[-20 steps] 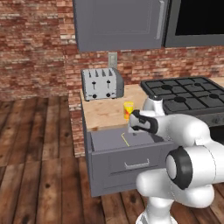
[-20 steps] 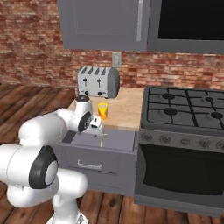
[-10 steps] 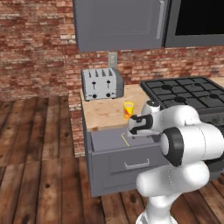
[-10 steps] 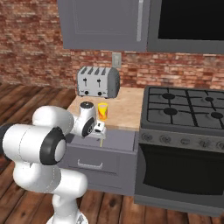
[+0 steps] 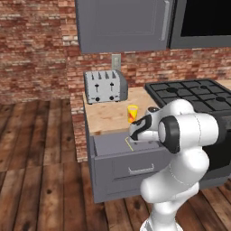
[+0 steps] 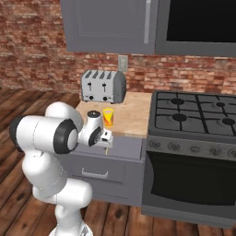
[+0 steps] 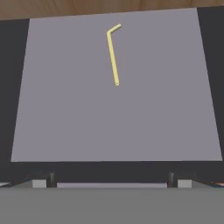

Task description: Pick up the straw from the right drawer and put it inside the smoothie cup.

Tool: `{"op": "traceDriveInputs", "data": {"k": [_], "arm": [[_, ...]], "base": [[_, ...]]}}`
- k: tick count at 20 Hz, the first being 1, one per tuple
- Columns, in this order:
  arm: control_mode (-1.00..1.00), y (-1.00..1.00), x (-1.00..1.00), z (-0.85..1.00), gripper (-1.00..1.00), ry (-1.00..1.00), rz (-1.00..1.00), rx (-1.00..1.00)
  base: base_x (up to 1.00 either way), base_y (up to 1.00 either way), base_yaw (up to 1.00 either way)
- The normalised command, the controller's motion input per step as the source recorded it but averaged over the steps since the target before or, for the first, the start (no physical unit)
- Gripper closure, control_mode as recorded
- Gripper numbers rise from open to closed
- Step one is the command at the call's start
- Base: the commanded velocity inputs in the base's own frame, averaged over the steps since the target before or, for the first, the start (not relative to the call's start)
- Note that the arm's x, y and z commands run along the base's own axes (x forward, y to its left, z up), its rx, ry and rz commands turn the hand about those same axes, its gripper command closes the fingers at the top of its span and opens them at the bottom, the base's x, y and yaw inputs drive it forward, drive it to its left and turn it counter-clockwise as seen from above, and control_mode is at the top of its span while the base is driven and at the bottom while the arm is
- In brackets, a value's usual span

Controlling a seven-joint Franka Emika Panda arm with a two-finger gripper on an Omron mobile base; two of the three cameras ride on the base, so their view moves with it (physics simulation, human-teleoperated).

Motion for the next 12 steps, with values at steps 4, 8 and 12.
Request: {"op": "traceDriveInputs", "data": {"k": [4,8,12], "arm": [[-1.0,0.0,0.28,-0.21,-1.0,0.0,0.0,0.0],[-1.0,0.0,0.28,-0.22,-1.0,0.0,0.0,0.0],[-1.0,0.0,0.28,-0.29,-1.0,0.02,0.0,0.0]], "base": [[0.0,0.0,0.0],[0.0,0.0,0.0],[0.0,0.0,0.0]]}}
